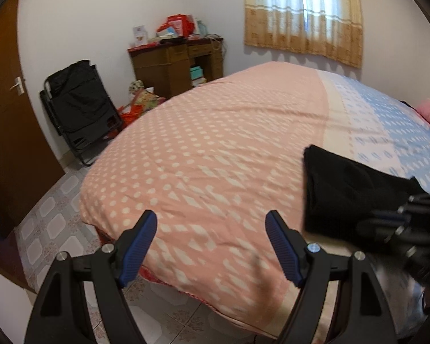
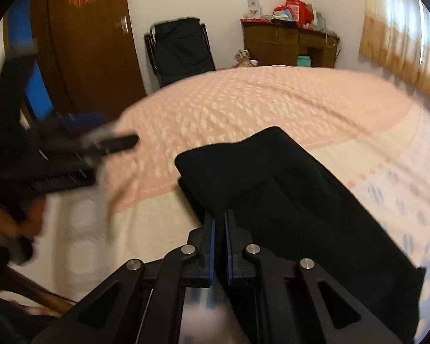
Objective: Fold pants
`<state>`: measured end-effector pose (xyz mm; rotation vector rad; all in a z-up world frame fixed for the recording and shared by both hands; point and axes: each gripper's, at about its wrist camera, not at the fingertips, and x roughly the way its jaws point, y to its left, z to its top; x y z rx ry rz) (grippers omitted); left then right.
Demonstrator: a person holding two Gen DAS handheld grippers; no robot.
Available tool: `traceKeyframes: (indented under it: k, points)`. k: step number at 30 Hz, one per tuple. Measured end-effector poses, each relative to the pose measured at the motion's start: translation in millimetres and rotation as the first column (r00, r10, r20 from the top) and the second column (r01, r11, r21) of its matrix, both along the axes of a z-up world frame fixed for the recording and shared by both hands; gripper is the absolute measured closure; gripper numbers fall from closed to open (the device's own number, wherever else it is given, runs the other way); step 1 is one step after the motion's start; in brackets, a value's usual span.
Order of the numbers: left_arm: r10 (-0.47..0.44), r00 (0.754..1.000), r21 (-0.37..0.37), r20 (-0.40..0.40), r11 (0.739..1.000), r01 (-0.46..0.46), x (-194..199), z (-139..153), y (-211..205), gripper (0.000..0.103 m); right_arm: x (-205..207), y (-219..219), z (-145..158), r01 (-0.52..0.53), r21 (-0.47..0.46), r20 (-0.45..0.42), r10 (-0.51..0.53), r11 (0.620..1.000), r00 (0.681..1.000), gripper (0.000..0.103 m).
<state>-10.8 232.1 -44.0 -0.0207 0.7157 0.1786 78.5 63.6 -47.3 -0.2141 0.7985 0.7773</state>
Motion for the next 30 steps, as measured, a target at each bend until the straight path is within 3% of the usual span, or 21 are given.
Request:
traceKeyframes:
  k: [2, 6, 10, 14, 20, 22, 24, 25, 29, 30]
  points:
    - [-0.041, 0.999, -0.018, -0.003, 0.999, 0.041, -0.4, -2.3, -4.9, 0.023, 3.9, -13.7, 5.9, 0.014, 0.036, -0.014, -0.014, 0.999, 1.0, 0.097]
    - [-0.074, 0.997, 0.008, -0.013, 0.997, 0.074, -1.0, -5.4, -14.2, 0.023, 6.8, -5.1, 4.2, 0.041, -0.025, 0.043, -0.04, 0.999, 0.998, 0.097]
    - [-0.082, 0.997, -0.006, -0.015, 0.997, 0.082, -1.3, -4.1, -16.5, 0.023, 2.4, 9.9, -19.4, -0.039, -0.006, -0.049, 0.039, 0.999, 0.998, 0.096]
    - [-0.077, 0.997, 0.007, -0.009, 0.997, 0.077, -2.8, -0.2, -14.0, 0.023, -7.9, 20.5, -29.3, -0.015, -0.006, 0.043, 0.015, 1.0, 0.999, 0.092]
    - [-0.074, 0.997, 0.017, -0.005, 0.997, 0.074, -6.6, 0.8, -8.4, 0.023, -10.0, 7.1, -14.2, 0.023, 0.056, 0.038, -0.025, 0.998, 0.999, 0.09]
    - [-0.064, 0.998, 0.02, -0.003, 0.998, 0.064, -7.1, 1.9, -5.2, 0.023, -19.2, 3.1, -2.1, 0.023, 0.072, 0.079, -0.028, 0.997, 0.997, 0.083]
    - [-0.047, 0.999, 0.014, 0.002, 0.999, 0.047, -6.9, 4.9, 0.9, 0.023, -22.1, 11.6, 0.4, 0.006, 0.051, 0.119, -0.012, 0.999, 0.993, 0.053]
    - [-0.036, 0.999, 0.0, 0.009, 0.999, 0.036, -8.0, 7.1, 5.8, 0.023, -23.7, 15.8, -0.7, -0.005, 0.041, 0.135, 0.0, 0.999, 0.991, 0.049]
    - [-0.011, 1.0, -0.045, 0.017, 0.999, 0.012, -10.2, 10.0, 19.5, 0.022, -23.5, 36.0, -15.1, -0.009, -0.073, 0.158, 0.02, 0.997, 0.987, 0.05]
    - [-0.006, 1.0, -0.047, 0.018, 0.999, 0.007, -10.2, 9.7, 21.3, 0.022, -22.6, 41.3, -21.8, -0.009, -0.11, 0.161, 0.027, 0.994, 0.987, 0.059]
